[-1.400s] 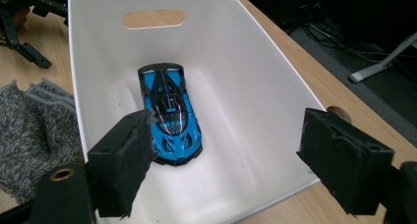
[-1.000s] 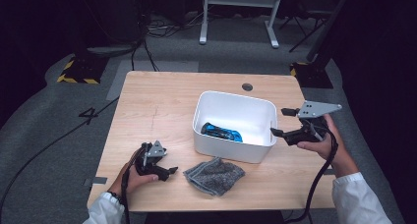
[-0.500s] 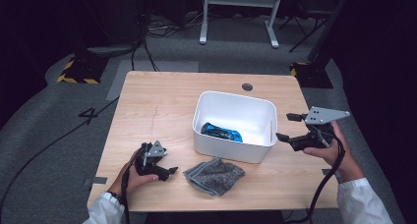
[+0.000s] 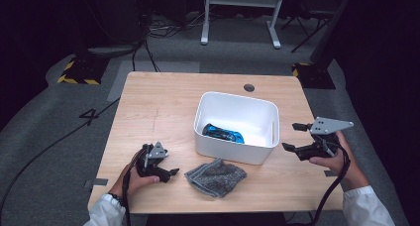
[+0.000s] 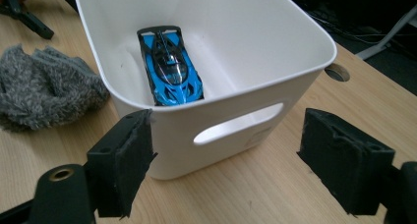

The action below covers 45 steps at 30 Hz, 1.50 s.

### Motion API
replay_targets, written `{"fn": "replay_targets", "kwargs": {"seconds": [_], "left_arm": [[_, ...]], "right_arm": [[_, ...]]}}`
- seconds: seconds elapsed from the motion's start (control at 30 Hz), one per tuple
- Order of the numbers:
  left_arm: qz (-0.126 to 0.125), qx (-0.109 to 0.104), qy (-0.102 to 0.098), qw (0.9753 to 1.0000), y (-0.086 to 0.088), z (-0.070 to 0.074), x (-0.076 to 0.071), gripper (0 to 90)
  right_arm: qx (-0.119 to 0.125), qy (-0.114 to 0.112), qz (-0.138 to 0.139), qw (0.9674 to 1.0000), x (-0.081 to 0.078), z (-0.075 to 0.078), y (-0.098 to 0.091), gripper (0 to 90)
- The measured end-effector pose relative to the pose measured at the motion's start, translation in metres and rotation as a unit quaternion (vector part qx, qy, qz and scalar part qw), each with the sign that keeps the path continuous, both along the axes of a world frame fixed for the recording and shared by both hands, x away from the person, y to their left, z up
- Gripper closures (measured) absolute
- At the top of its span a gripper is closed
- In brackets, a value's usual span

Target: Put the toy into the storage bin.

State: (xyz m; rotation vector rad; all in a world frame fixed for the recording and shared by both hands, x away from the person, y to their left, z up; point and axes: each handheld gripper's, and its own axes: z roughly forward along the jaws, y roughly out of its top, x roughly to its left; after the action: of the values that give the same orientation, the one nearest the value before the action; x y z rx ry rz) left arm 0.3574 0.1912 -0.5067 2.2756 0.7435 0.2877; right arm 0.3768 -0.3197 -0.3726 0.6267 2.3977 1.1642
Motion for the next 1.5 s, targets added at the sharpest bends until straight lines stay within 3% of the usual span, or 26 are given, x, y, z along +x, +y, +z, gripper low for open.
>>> {"fn": "replay_targets", "kwargs": {"seconds": [0.5,0.87,1.33,1.5], "left_arm": [[0.000,0.000,0.000,1.0000,0.000,0.000,0.000,15.8],[0.000,0.000,0.000,1.0000,0.000,0.000,0.000,15.8],[0.000,0.000,0.000,1.0000,0.000,0.000,0.000,15.8],[0.005,0.000,0.001,1.0000,0.000,0.000,-0.001,15.8]], "right_arm": [[-0.041,0.018,-0.015,0.9989,-0.004,-0.035,-0.006,19.8],[-0.077,0.043,-0.035,0.9955,-0.007,-0.063,-0.017,20.3],[-0.096,0.070,-0.050,0.9917,-0.015,-0.096,-0.033,19.8],[-0.080,0.074,-0.059,0.9922,-0.020,-0.103,-0.040,19.2]]}}
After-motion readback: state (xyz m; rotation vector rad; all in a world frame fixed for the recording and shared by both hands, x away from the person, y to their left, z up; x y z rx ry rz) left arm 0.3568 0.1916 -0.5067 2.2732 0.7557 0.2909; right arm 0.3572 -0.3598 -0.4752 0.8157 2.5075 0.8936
